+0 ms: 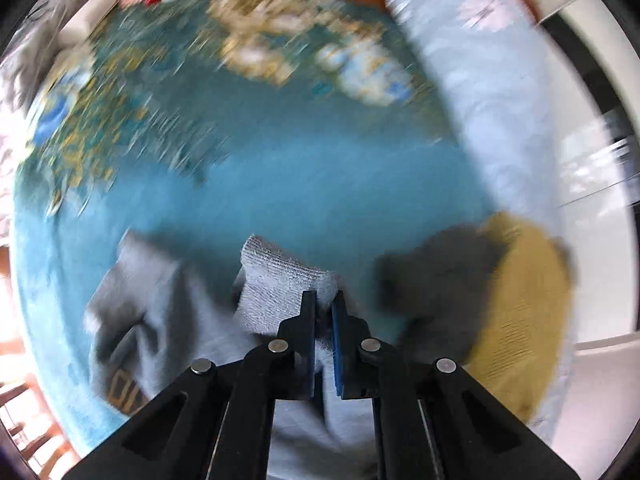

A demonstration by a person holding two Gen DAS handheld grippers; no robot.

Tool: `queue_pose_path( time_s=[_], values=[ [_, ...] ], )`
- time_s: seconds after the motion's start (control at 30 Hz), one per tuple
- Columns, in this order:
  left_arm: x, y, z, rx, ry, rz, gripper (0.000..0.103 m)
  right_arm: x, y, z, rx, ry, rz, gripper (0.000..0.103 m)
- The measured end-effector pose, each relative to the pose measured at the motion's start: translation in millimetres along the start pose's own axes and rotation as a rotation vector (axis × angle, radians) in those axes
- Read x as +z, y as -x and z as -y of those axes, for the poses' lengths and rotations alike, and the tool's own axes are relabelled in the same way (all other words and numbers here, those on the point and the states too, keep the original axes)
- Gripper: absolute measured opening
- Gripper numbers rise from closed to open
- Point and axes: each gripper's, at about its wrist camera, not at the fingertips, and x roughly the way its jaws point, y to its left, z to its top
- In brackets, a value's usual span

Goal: Fold clothes

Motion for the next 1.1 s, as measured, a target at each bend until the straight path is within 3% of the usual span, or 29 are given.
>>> queue_pose_path(
  time_s=[0.13,0.37,0.47,0.7,0.77,0.8,0.83,0.9,0.97,1.1],
  values=[
    [14.0,29.7,-3.1,-0.045,0.058,0.093,0.007,6.3,31.4,-0.9,-0.009,0.016,0.104,0.005],
    [10.1,35.6,-47.0,0.007,0.144,0.118,0.007,-2.2,50.8,18.5,0.018,-0.055,0.153,0.005],
    [17.1,37.7,-47.5,0.022,0.115,0.115,0.007,-0.2,51.0,17.9,0.017,-0.041,0.145,0.005],
    [34.1,33.2,10.2,0.003,-0.050,0.115,0.007,4.5,48.0,14.1,0.006,-0.039,0.157,0.005],
    [37.2,14.6,20.7,0.027,-0.065,0.051,0.014,4.3,43.2,16.5,-0.004,-0.055,0.151,0.005],
    [38.7,6.2,21.9,0.031,-0.053,0.032,0.025,4.0,41.1,17.4,-0.008,-0.061,0.147,0.005],
    [40.4,-1.6,22.2,0.033,-0.037,0.018,0.043,3.7,39.0,18.3,-0.012,-0.067,0.144,0.005],
    [40.6,-8.6,19.4,0.007,-0.013,0.018,0.055,3.6,35.6,17.4,-0.027,-0.057,0.133,0.005],
    [38.7,-7.4,12.3,-0.019,0.010,0.021,0.055,3.7,35.7,16.8,-0.046,-0.044,0.126,0.005],
    [34.1,4.8,-14.2,0.000,0.025,0.031,0.055,2.6,37.0,19.3,-0.051,-0.054,0.113,0.007]
  ],
)
